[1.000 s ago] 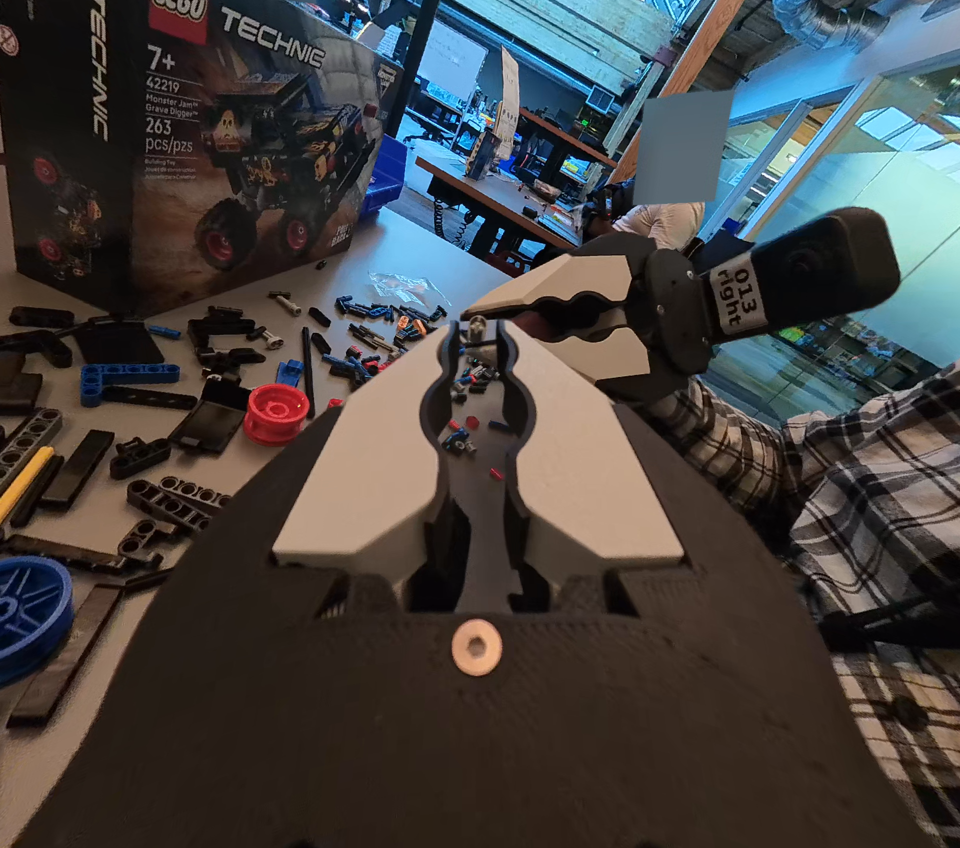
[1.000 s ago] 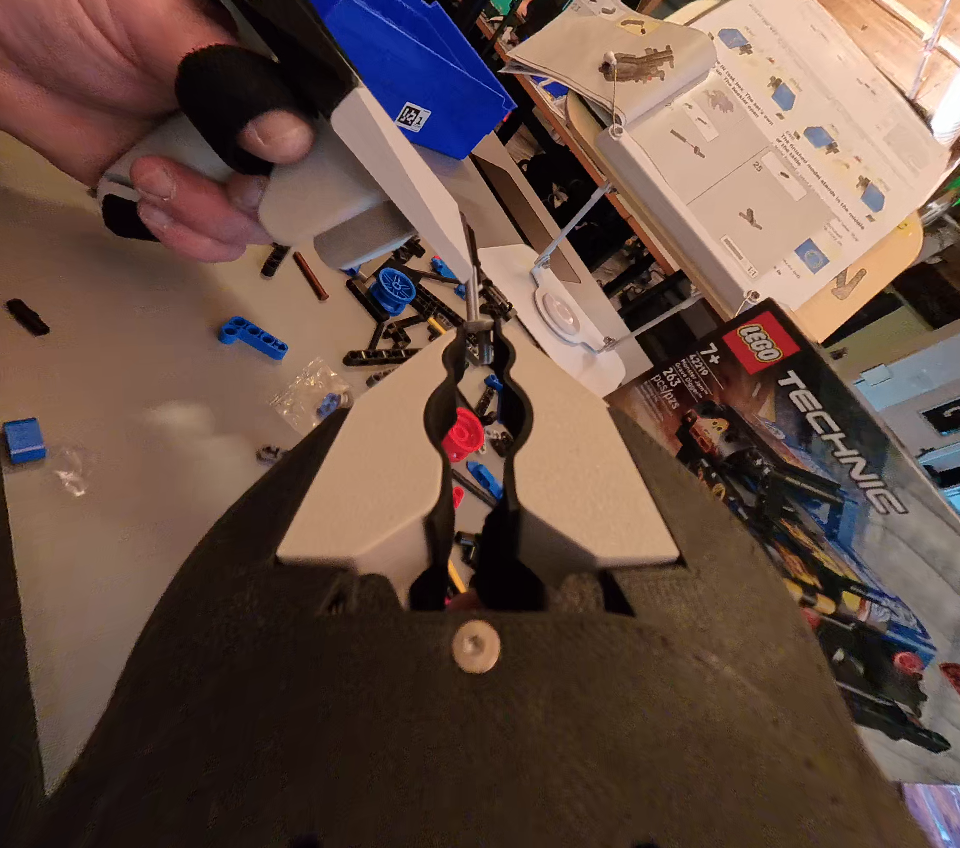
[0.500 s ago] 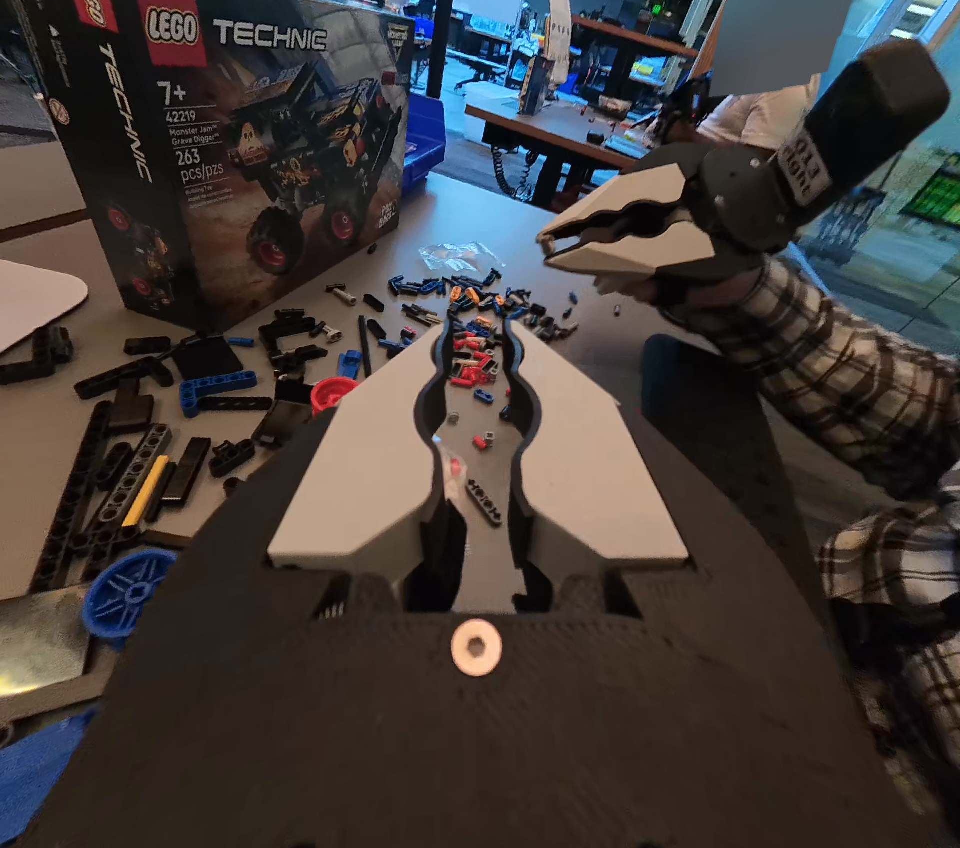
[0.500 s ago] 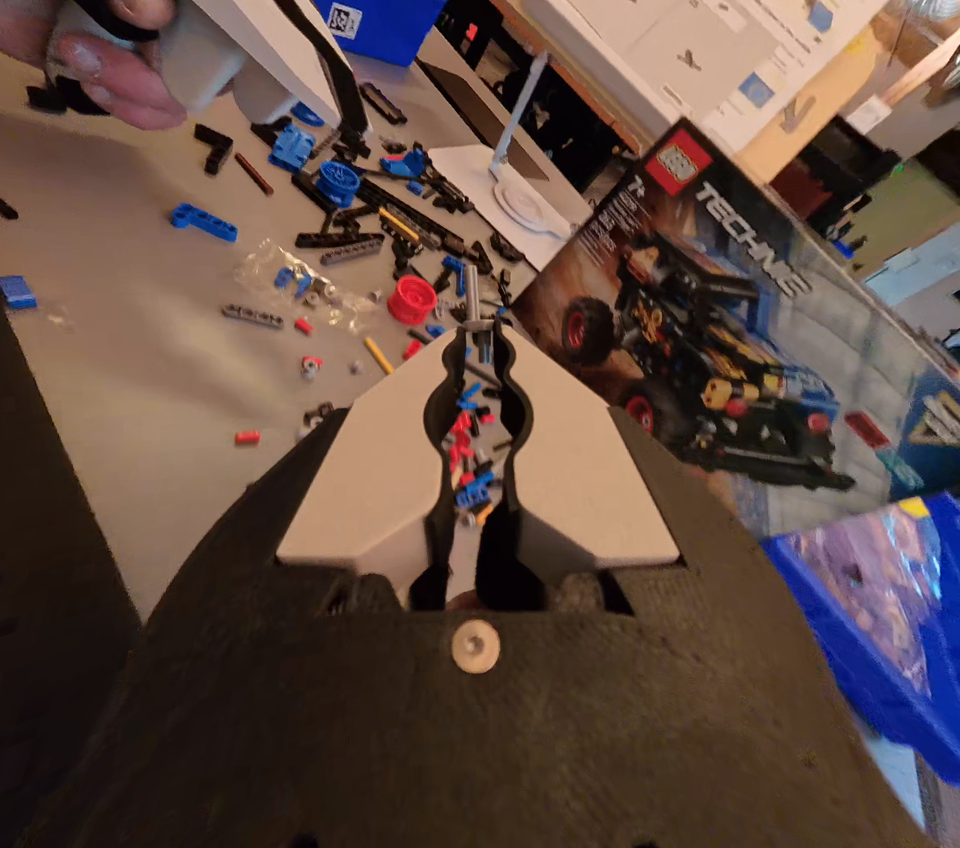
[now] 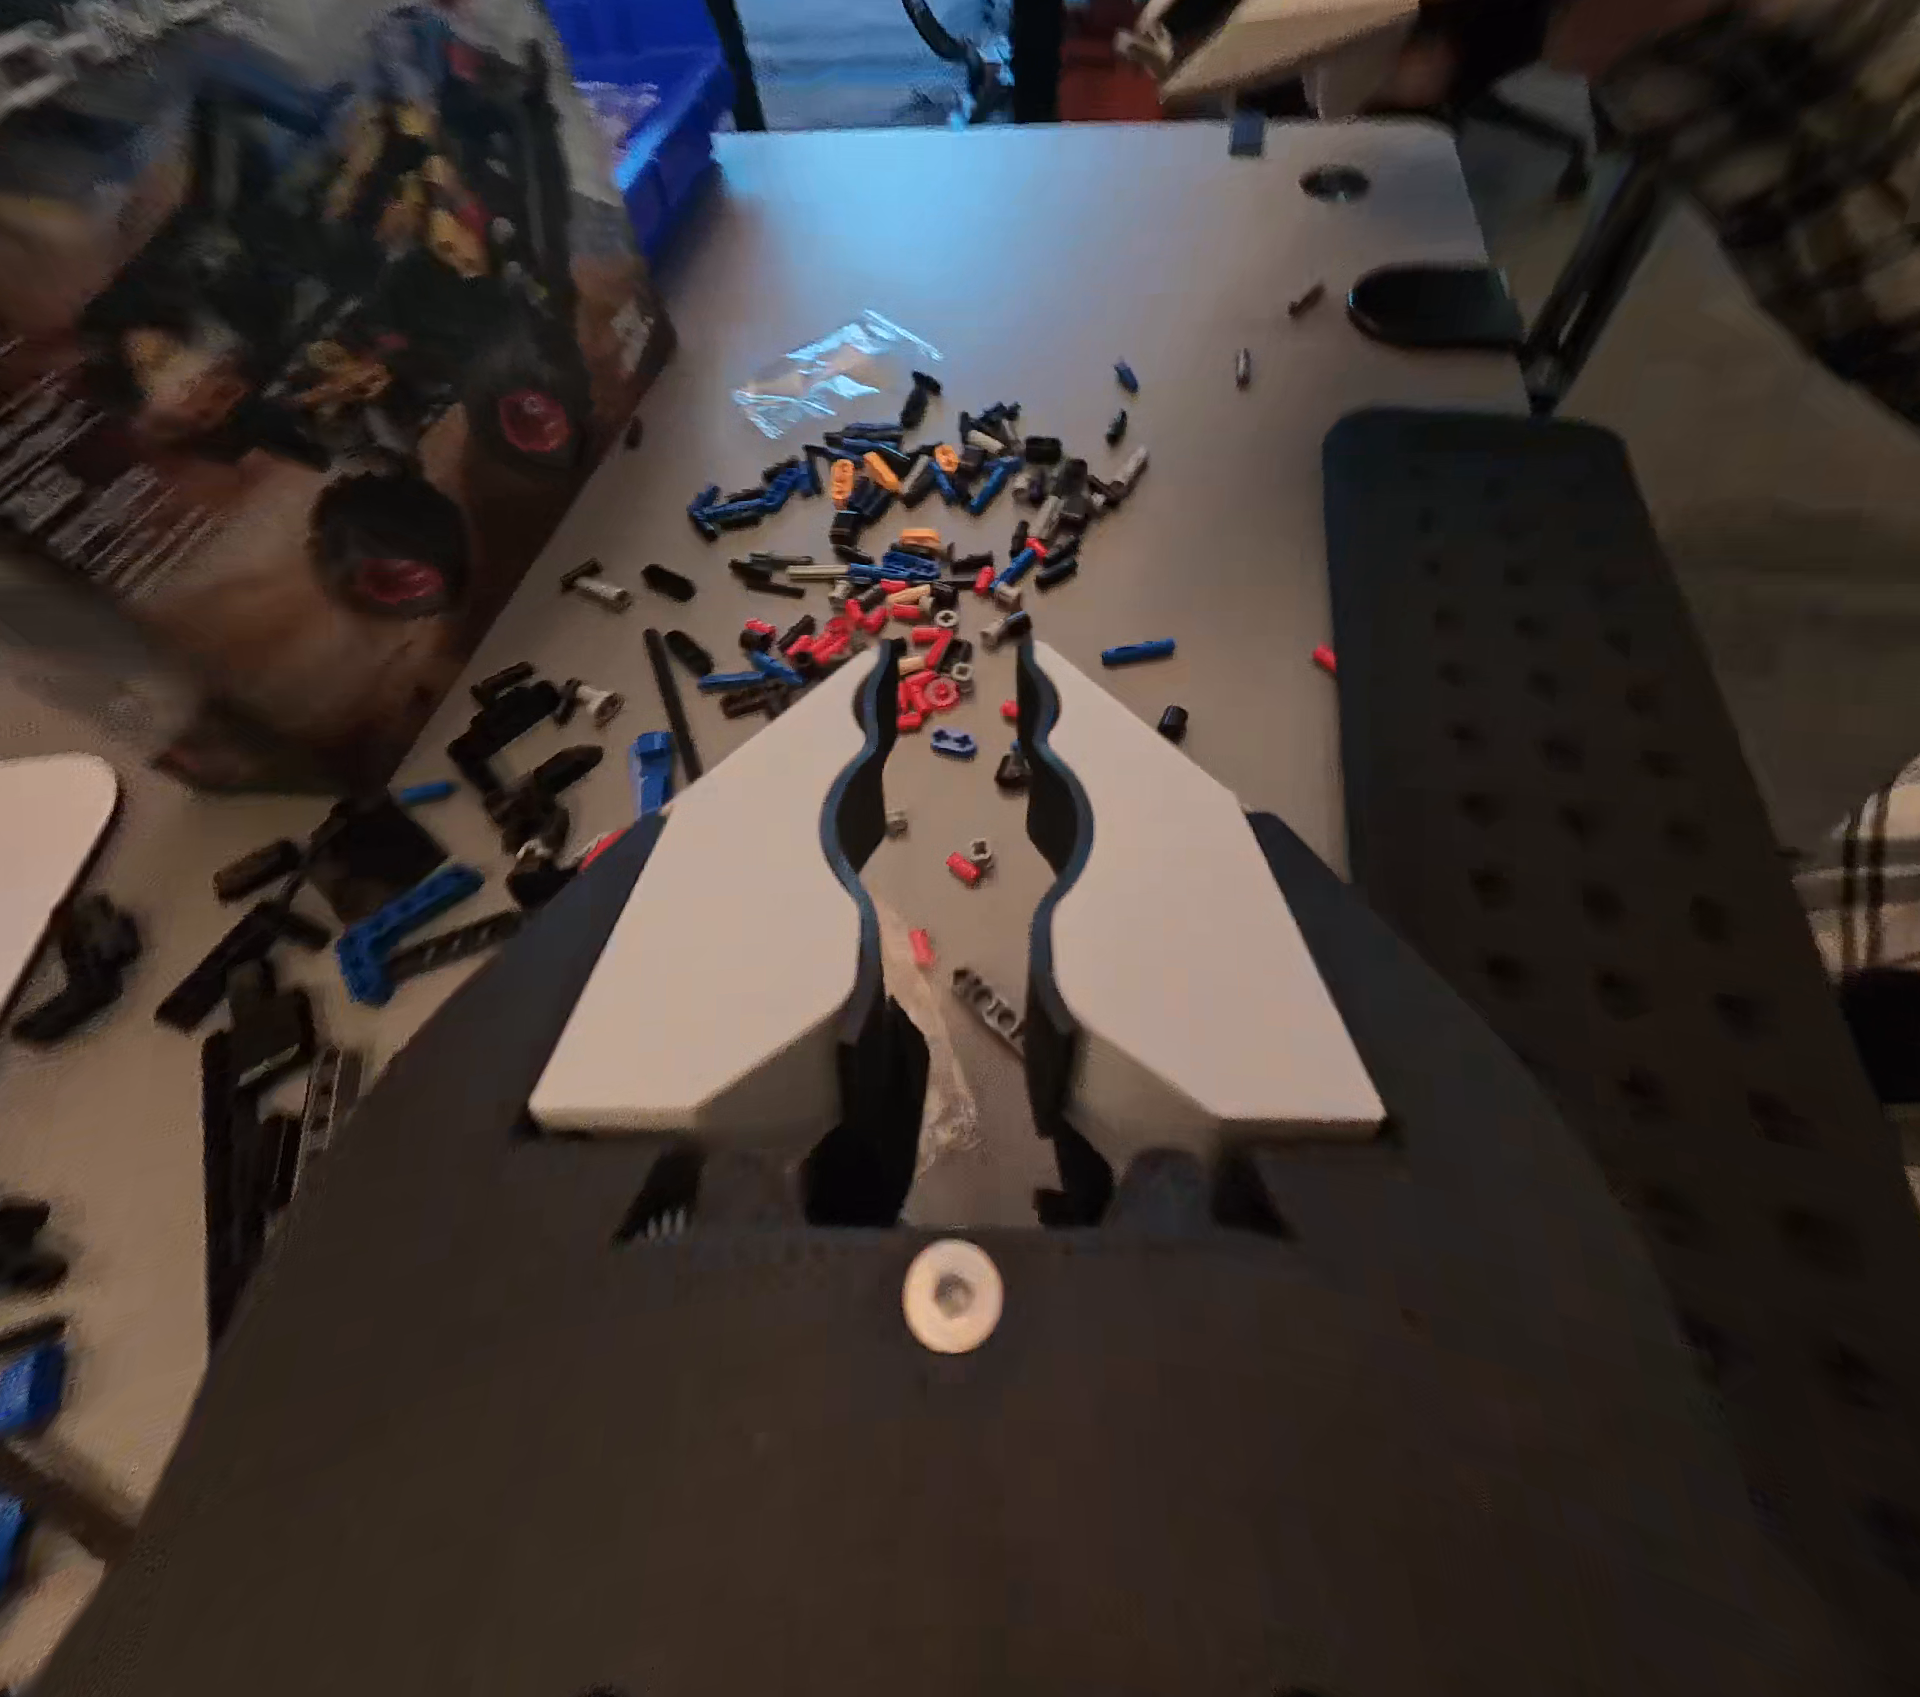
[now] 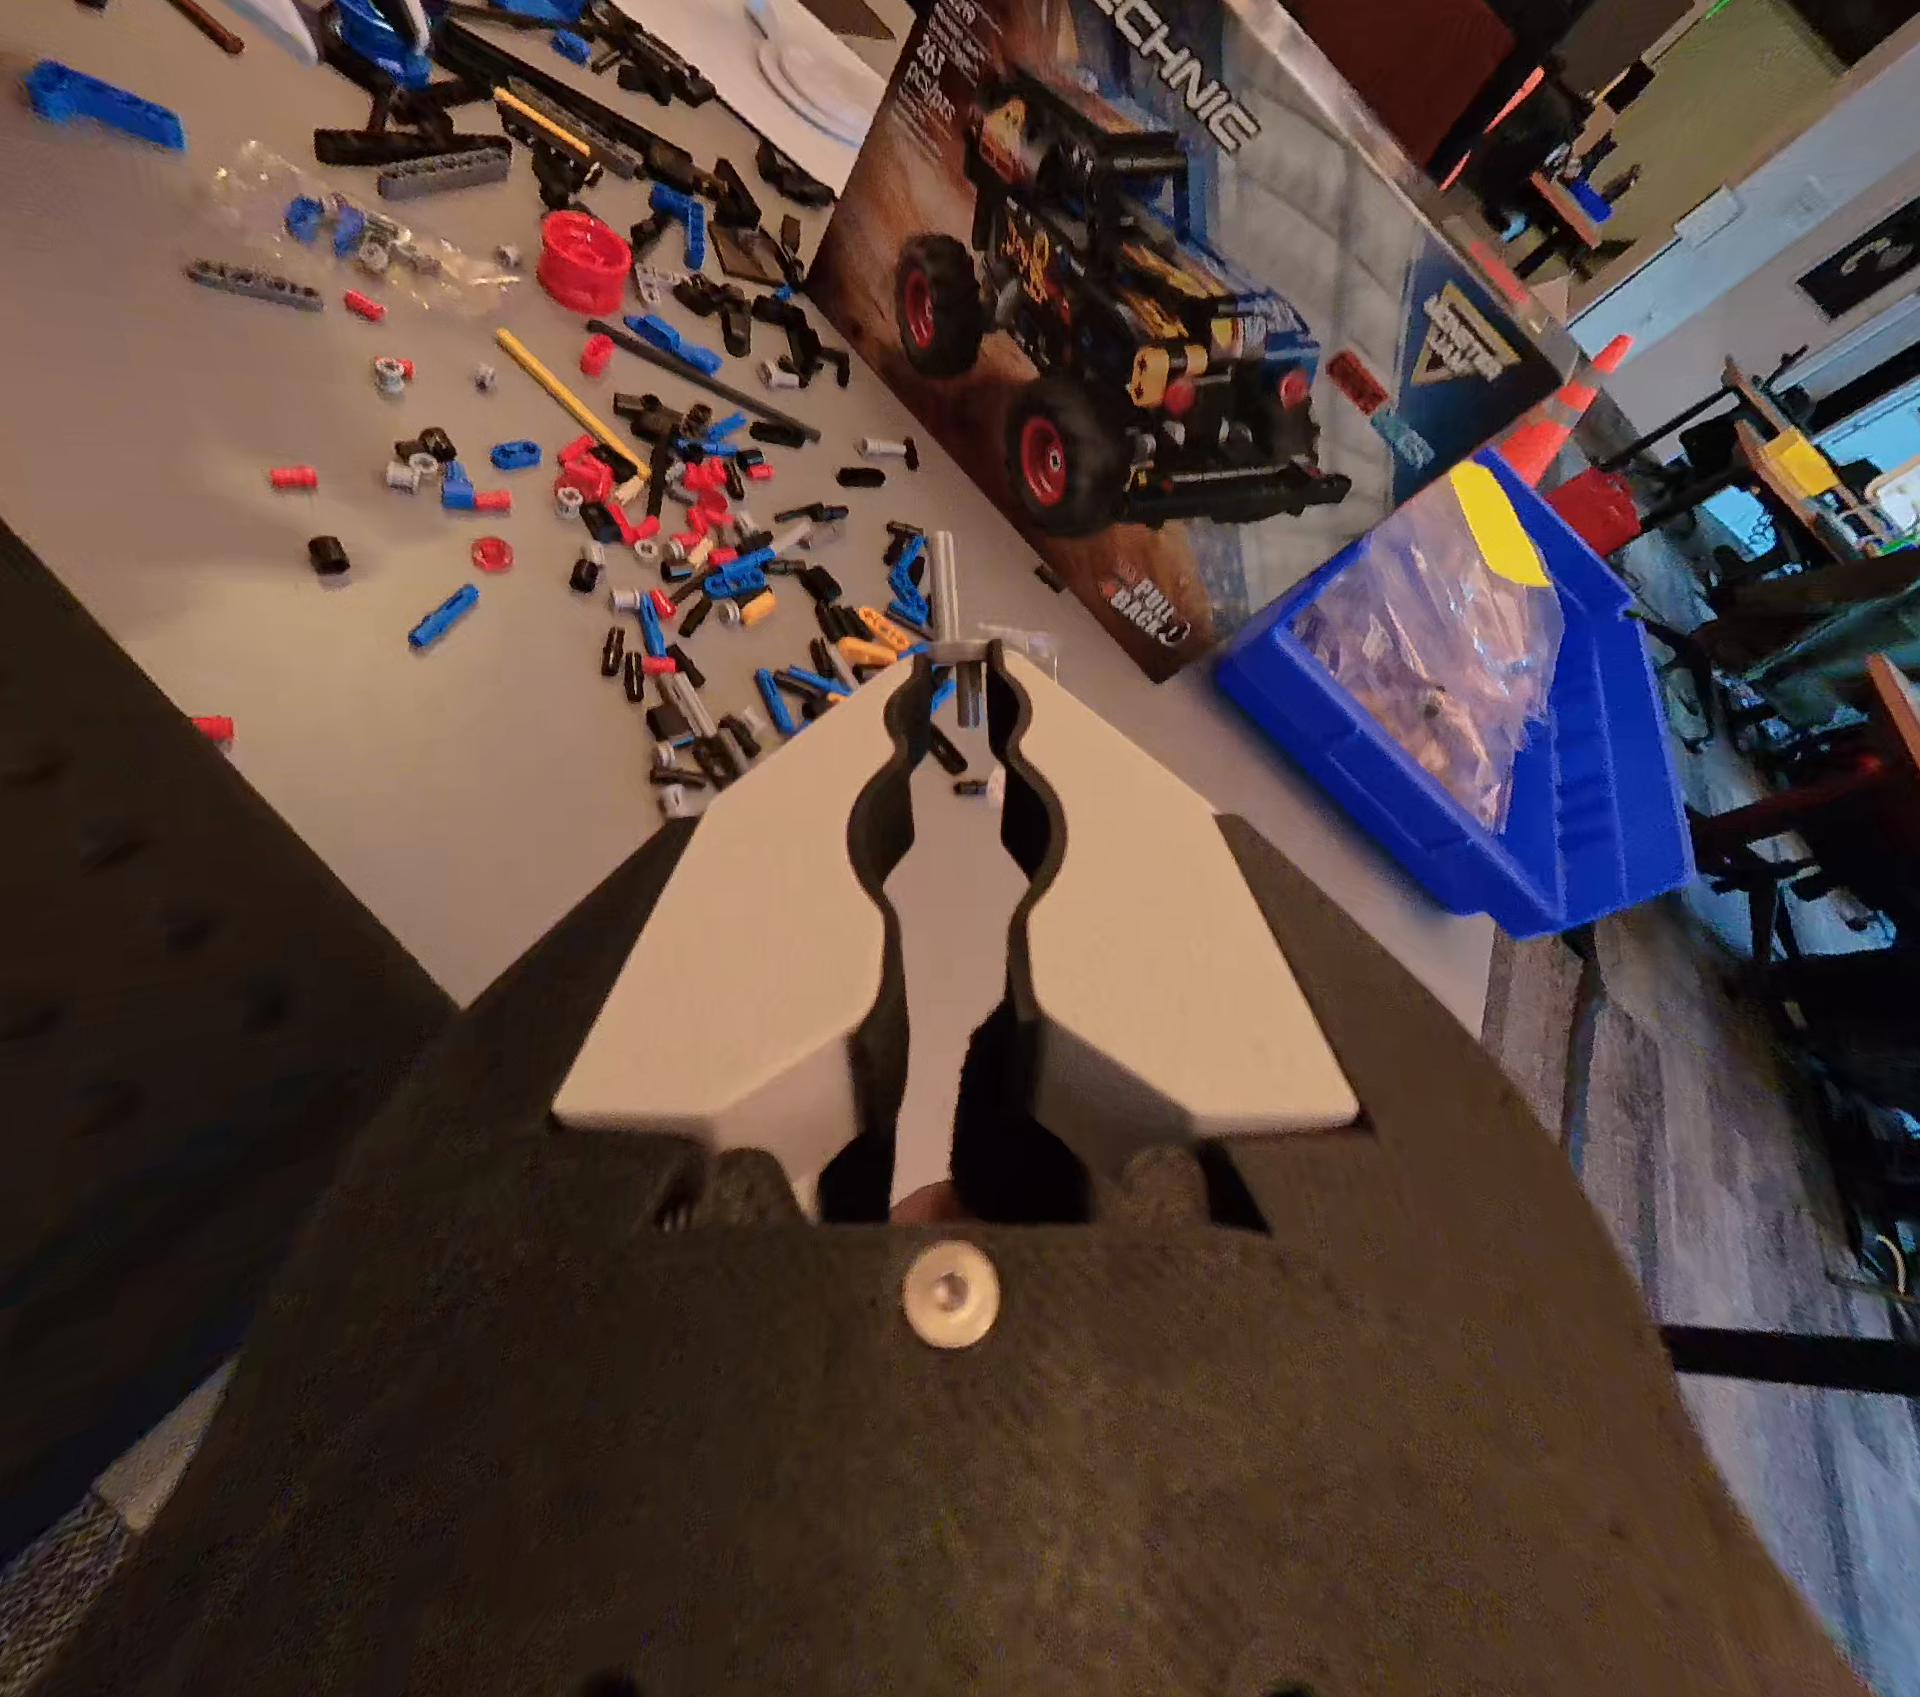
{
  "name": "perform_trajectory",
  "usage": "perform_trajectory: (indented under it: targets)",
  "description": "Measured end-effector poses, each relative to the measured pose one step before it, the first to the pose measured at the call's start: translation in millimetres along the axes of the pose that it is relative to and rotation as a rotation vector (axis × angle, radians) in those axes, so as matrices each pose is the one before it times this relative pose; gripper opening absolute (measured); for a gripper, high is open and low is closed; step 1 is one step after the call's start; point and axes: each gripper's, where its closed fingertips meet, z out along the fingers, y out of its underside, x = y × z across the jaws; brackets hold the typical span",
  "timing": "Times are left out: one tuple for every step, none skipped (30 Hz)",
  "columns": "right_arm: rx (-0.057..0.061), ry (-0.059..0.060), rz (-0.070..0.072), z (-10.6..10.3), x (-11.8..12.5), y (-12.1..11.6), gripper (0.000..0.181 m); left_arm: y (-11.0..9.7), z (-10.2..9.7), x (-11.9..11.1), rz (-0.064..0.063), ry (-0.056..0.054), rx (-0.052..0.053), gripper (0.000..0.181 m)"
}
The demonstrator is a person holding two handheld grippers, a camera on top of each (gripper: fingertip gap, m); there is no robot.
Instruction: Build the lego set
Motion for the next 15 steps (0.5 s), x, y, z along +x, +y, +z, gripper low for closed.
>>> perform_trajectory:
  targets:
    - [-0.0052,0.0002,0.0071,-2.21,0.61,3.65,0.009,0.5,8.75,5.2,0.0374,0.0185,-0.0281,0.021]
    - [-0.0008,0.0005,0.0087,-1.62,0.64,2.97,0.009,0.01,9.12,4.62,0.0352,0.0184,-0.0261,0.022]
    - [0.0002,-0.0058,0.0118,-0.81,-0.24,2.97,0.009,-0.74,8.94,3.52,0.0359,0.0143,-0.0231,0.022]
    - [0.0031,-0.0058,0.0114,-0.42,-0.22,2.69,0.009,-1.37,8.41,2.11,0.035,0.0099,-0.0192,0.022]
    - [0.0035,-0.005,0.0109,0.03,-0.19,2.57,0.009,-1.85,7.65,0.99,0.0232,0.0116,-0.0142,0.021]
    - [0.0,-0.0047,0.0105,0.46,0.11,3.34,0.009,-1.9,7.12,-0.2,0.0096,0.0125,-0.0103,0.022]
    - [-0.0023,-0.0031,0.0094,0.72,0.29,3.61,0.009,-1.47,6.21,-1.36,0.0048,0.0097,-0.0098,0.022]
    - [-0.0004,-0.0012,0.0079,0.7,0.45,3.27,0.009,-0.92,5.43,-2.66,0.0079,0.004,-0.0093,0.022]
    - [0.002,-0.0023,0.0095,0.95,0.03,2.44,0.009,0.08,4.92,-3.16,0.0085,0.0003,-0.0121,0.021]
    - [0.0023,-0.0061,0.0081,1.0,-0.68,2.08,0.009,0.95,4.45,-3.23,0.0079,-0.0005,-0.0147,0.022]
    - [-0.0002,-0.0057,0.006,1.17,-0.86,2.08,0.009,0.69,4.07,-3.17,0.008,-0.0025,-0.0121,0.021]
    - [-0.0017,-0.0049,0.0048,1.38,-0.79,2.07,0.009,-0.64,4.07,-2.53,0.0068,-0.0016,-0.0046,0.021]
    - [-0.0007,-0.007,0.0045,1.39,-1.12,1.92,0.009,-1.72,4.64,-0.75,0.0051,0.0074,-0.0014,0.02]
    - [-0.0002,-0.0085,0.0045,1.55,-1.35,1.65,0.009,-2.36,5.73,0.54,0.0079,0.0121,-0.0022,0.019]
    - [-0.0018,-0.0073,0.0028,1.5,-1.2,1.9,0.009,-2.57,6.74,0.44,0.0127,0.0087,-0.0041,0.017]
